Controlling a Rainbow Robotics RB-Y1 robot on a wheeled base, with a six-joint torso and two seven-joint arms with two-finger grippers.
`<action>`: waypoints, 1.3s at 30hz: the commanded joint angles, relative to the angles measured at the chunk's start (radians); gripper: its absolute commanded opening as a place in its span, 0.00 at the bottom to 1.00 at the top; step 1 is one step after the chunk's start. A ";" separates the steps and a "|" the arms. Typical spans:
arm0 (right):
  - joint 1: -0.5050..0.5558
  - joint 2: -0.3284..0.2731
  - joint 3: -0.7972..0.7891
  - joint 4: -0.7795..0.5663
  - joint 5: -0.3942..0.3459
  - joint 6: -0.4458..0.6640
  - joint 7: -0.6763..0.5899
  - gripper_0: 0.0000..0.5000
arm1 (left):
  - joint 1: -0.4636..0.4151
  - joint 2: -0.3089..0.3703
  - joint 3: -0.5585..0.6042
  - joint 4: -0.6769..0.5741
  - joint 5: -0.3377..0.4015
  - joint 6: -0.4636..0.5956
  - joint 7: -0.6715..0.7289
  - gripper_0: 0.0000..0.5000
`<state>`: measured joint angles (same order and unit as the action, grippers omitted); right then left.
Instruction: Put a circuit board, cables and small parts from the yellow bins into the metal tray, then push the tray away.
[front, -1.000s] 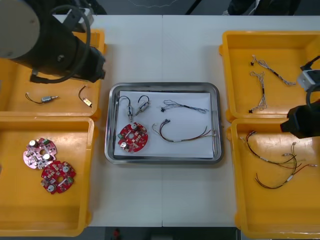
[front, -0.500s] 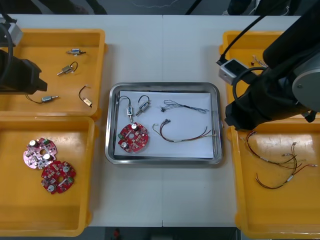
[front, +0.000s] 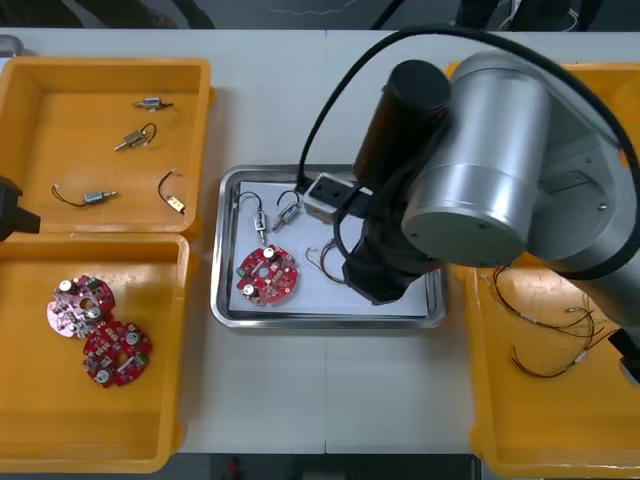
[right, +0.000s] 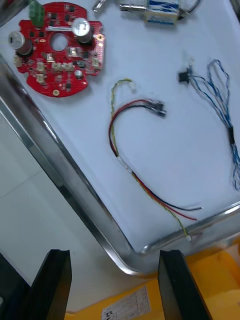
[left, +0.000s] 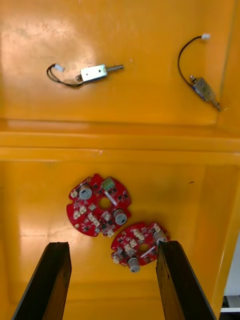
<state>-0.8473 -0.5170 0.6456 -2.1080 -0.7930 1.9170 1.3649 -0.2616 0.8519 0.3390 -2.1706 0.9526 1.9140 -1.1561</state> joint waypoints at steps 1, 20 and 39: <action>-0.056 0.054 0.085 0.025 0.024 -0.038 0.155 1.00 | 0.104 0.062 0.028 -0.075 0.018 0.006 -0.079 1.00; -0.056 0.068 0.381 0.102 0.172 -0.245 0.304 1.00 | 0.217 0.061 0.041 -0.150 0.038 0.006 -0.077 1.00; -0.049 0.110 0.505 0.240 0.255 -0.337 0.287 1.00 | 0.217 0.061 0.041 -0.150 0.038 0.006 -0.077 1.00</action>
<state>-0.8696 -0.4474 1.1328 -1.8736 -0.5433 1.5895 1.6643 -0.0641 0.8710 0.3493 -2.2907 0.9828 1.9140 -1.1561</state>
